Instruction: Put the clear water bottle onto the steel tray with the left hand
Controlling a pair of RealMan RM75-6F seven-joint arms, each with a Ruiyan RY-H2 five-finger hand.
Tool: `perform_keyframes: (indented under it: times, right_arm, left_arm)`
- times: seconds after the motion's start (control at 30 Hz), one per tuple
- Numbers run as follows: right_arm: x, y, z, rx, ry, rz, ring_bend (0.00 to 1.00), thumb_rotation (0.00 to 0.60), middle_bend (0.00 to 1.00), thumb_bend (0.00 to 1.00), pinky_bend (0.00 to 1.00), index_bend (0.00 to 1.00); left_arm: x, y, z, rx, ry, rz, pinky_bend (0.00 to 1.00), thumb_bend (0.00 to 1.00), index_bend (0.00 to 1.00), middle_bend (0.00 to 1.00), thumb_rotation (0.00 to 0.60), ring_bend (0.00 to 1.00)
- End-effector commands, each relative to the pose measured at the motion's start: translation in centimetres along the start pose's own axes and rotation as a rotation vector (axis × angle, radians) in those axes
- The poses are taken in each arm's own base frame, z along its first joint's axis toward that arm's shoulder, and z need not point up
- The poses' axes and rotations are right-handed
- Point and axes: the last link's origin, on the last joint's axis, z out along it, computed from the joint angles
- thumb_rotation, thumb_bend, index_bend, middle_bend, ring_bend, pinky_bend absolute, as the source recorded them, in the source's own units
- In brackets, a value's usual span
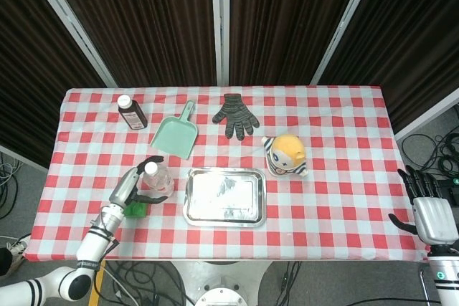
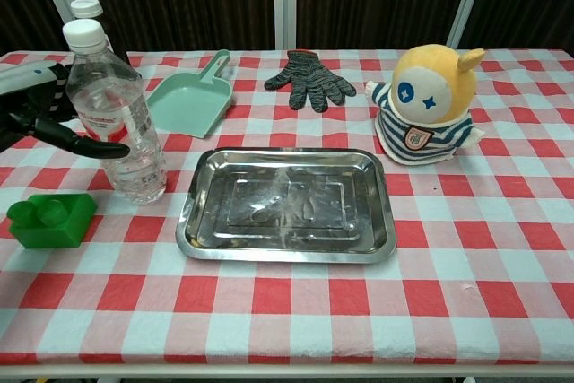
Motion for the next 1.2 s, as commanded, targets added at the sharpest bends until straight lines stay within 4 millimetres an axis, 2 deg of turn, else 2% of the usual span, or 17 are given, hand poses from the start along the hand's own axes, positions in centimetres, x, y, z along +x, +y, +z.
perform_keyframes:
  times: [0.03,0.23,0.37,0.53,0.63,0.77,0.93,1.0,1.03,1.07,1.1,1.2]
  right_arm:
    - [0.0,0.1,0.0,-0.002,-0.001,0.0,0.0,0.6,0.0,0.1,0.0,0.0]
    - [0.0,0.2,0.1,-0.007,-0.003,0.001,0.0,0.6,0.0,0.1,0.0,0.0]
    - [-0.1,0.3,0.1,-0.01,-0.006,0.002,0.0,0.6,0.0,0.1,0.0,0.0]
    - [0.0,0.3,0.2,-0.012,-0.003,0.002,0.0,0.6,0.0,0.1,0.0,0.0]
    - [0.0,0.2,0.2,-0.011,-0.004,0.002,0.0,0.6,0.0,0.1,0.0,0.0]
    - [0.0,0.1,0.2,-0.008,-0.003,0.003,0.0,0.6,0.0,0.1,0.0,0.0]
    - [0.1,0.0,0.1,-0.002,-0.001,0.001,0.0,0.6,0.0,0.1,0.0,0.0]
    - [0.1,-0.1,0.1,0.001,0.003,0.0,0.0,0.6,0.0,0.1,0.0,0.0]
    - [0.2,-0.1,0.0,0.001,0.005,-0.001,0.0,0.6,0.0,0.1,0.0,0.0]
    - [0.2,-0.1,0.0,0.002,0.008,0.0,0.0,0.6,0.0,0.1,0.0,0.0]
    - [0.3,-0.1,0.0,0.003,0.01,0.001,0.0,0.6,0.0,0.1,0.0,0.0]
    - [0.3,-0.1,0.0,0.002,0.007,0.001,0.0,0.6,0.0,0.1,0.0,0.0]
  left_arm:
    - [0.0,0.2,0.4,-0.005,0.01,-0.005,0.31,0.07,0.3,0.36,0.6,0.23]
    - [0.0,0.5,1.0,-0.002,0.033,-0.035,0.42,0.15,0.48,0.52,0.6,0.37]
    - [-0.1,0.6,1.3,0.014,0.027,-0.053,0.49,0.16,0.58,0.62,0.6,0.45]
    - [0.3,1.1,1.4,0.001,0.036,-0.051,0.52,0.17,0.61,0.65,0.6,0.48]
    - [1.2,2.4,1.7,-0.035,0.057,-0.042,0.52,0.18,0.61,0.65,0.6,0.48]
    - [3.2,5.4,2.7,-0.111,0.089,-0.014,0.52,0.18,0.61,0.65,0.6,0.48]
    - [6.3,11.7,4.2,-0.229,0.125,0.02,0.53,0.18,0.61,0.65,0.6,0.49]
    - [7.0,13.7,4.2,-0.249,0.115,0.018,0.53,0.18,0.61,0.65,0.6,0.49]
    - [7.1,14.0,4.0,-0.244,0.103,0.021,0.53,0.18,0.61,0.66,0.6,0.49]
    - [7.0,13.8,3.8,-0.23,0.091,0.029,0.53,0.18,0.61,0.66,0.6,0.49]
    - [6.7,12.9,3.3,-0.192,0.067,0.049,0.54,0.18,0.61,0.66,0.6,0.5]
    - [5.2,8.6,2.5,-0.049,0.004,0.043,0.54,0.19,0.62,0.66,0.6,0.5]
